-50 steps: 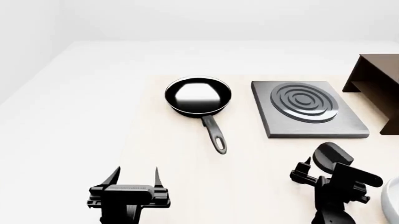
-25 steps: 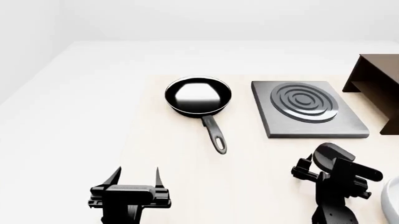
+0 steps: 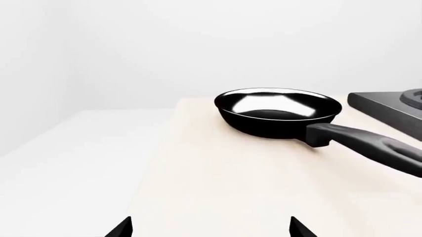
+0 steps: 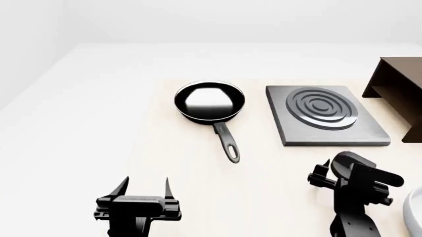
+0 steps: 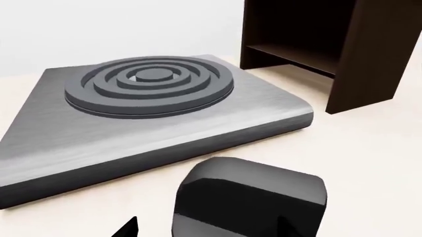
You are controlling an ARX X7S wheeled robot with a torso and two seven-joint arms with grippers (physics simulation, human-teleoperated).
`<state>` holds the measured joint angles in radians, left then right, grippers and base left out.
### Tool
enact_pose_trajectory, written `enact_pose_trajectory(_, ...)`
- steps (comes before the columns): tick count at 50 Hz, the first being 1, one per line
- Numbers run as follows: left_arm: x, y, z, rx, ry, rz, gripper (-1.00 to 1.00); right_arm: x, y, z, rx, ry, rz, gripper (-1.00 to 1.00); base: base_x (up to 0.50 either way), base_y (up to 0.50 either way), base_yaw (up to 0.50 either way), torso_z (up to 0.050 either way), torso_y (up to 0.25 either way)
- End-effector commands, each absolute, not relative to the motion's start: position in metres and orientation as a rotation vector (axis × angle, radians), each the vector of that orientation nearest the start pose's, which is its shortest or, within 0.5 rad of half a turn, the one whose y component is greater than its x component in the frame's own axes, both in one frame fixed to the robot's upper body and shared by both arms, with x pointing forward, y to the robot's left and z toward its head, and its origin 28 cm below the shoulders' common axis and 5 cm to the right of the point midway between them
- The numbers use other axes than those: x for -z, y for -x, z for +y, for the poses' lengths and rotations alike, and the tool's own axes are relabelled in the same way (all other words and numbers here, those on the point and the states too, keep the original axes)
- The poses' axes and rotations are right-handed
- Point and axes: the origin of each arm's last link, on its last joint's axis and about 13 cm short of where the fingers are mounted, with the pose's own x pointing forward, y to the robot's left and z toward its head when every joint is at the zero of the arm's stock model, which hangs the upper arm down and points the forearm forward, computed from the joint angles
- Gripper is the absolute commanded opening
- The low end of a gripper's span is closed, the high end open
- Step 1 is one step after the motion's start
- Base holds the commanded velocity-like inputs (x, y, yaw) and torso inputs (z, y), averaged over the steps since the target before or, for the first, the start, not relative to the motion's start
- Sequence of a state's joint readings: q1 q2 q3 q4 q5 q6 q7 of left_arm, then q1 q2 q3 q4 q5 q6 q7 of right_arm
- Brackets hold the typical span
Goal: Turn on the stove.
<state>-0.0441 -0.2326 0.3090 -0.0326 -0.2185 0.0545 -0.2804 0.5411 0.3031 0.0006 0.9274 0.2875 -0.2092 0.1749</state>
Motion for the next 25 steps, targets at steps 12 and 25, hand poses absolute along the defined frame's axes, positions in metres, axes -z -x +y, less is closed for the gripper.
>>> enact_pose_trajectory(12, -0.0115, -0.2114, 0.2009, 0.013, -0.021, -0.001, 1.0, 0.0094, -0.2988, -0.2222, 0.422, -0.034, 0.142, 1.0, 0.0, 0.0, 0.0, 0.0, 0.0)
enact_pose_trajectory(25, -0.01, -0.2126, 0.201, 0.011, -0.024, 0.002, 1.0, 0.0105, -0.2986, -0.2226, 0.424, -0.035, 0.144, 1.0, 0.0, 0.0, 0.0, 0.0, 0.0)
